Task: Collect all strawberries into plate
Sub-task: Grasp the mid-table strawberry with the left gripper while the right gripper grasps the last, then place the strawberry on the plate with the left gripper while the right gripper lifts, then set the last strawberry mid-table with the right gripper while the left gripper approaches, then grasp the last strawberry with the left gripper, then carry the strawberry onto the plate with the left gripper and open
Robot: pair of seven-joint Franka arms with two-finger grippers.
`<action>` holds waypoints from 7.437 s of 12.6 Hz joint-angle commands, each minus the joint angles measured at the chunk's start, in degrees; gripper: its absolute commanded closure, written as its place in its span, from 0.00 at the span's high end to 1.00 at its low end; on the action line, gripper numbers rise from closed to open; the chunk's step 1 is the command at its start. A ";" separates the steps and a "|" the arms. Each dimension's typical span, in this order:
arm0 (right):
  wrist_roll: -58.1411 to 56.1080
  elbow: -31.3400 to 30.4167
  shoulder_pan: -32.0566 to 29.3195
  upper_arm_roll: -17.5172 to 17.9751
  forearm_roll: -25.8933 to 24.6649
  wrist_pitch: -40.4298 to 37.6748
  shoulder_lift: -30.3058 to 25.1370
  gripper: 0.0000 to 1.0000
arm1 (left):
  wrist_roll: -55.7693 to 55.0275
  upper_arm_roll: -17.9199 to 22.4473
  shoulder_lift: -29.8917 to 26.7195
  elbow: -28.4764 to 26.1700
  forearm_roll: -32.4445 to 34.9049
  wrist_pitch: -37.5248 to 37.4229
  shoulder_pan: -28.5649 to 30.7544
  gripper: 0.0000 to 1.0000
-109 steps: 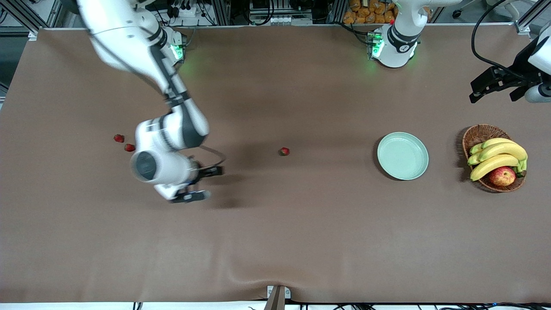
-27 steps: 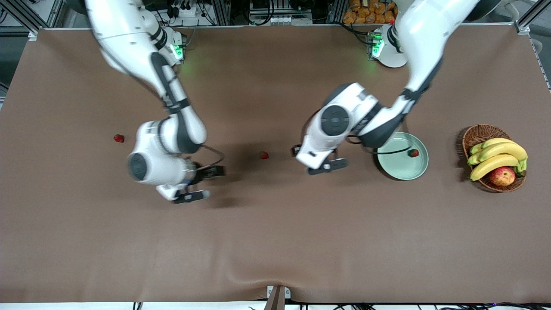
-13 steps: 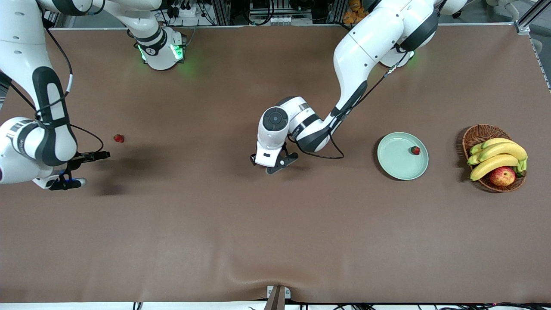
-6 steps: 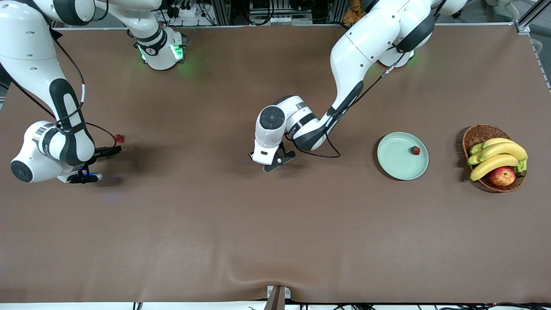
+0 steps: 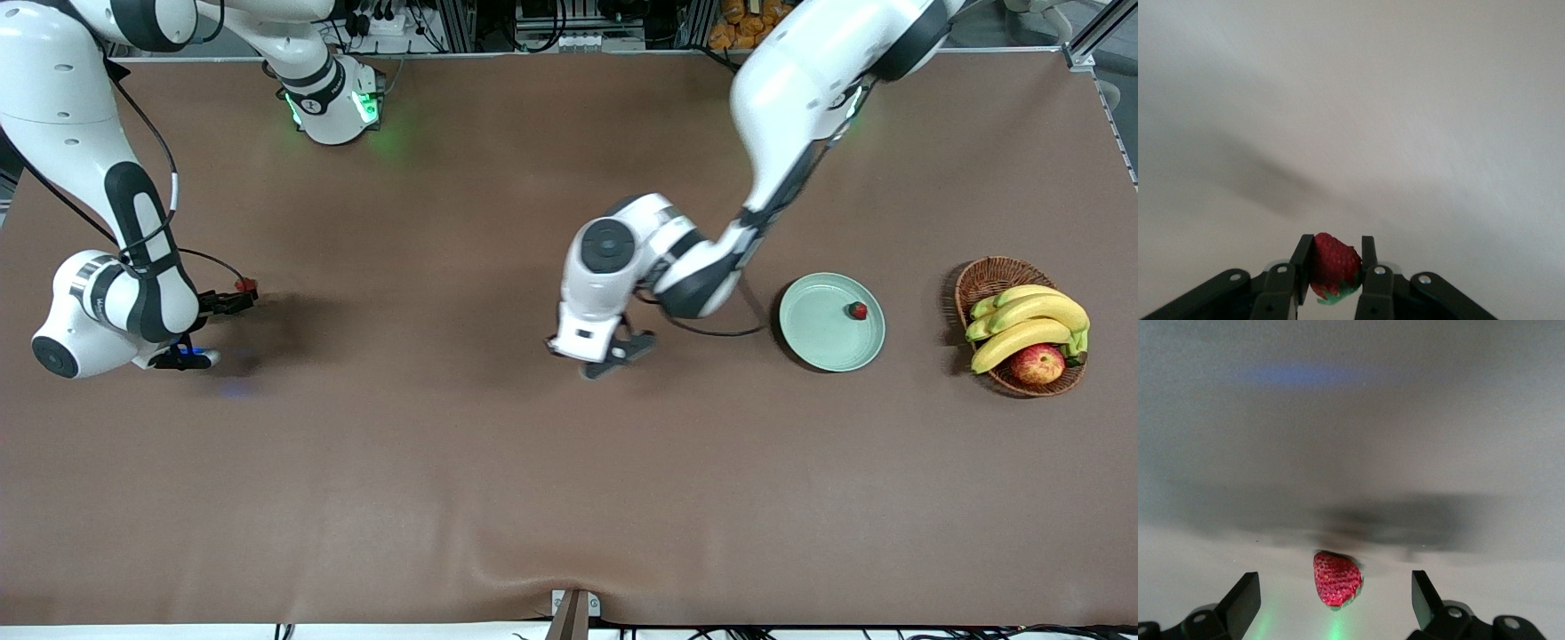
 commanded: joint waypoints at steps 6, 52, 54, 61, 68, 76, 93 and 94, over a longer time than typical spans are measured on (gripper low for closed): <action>1.70 -3.15 -0.42 0.47 -1.28 -0.30 -0.91 0.72 | 23.02 -6.27 -20.26 -32.53 -0.21 -1.57 28.80 0.00; 21.22 17.68 24.47 2.67 9.20 5.17 -15.82 1.00 | -3.46 -16.49 -4.98 1.19 -4.16 -17.50 14.35 1.00; 21.22 18.29 19.29 2.76 4.97 -0.97 -21.27 1.00 | -7.17 -6.59 -1.11 5.66 -3.99 -11.45 2.77 1.00; 16.68 24.71 7.32 2.67 0.41 -20.50 -31.21 1.00 | -17.73 8.05 11.65 9.91 -4.25 10.90 -16.97 1.00; 5.75 24.63 2.39 3.10 -6.54 -25.52 -33.60 1.00 | -17.73 8.50 14.91 9.73 -4.25 10.91 -19.70 0.73; 6.10 24.45 2.65 8.47 -6.82 -26.13 -34.57 1.00 | -17.29 8.58 12.46 9.47 -3.90 10.03 -19.00 0.00; 11.81 26.12 3.00 7.85 -4.80 -27.89 -33.86 1.00 | 24.84 7.79 -24.82 -28.83 -5.04 -19.86 17.36 0.00; 11.81 26.12 3.53 7.94 -4.97 -27.89 -33.86 1.00 | 28.55 7.79 -24.73 -31.20 -4.95 -19.33 19.56 0.00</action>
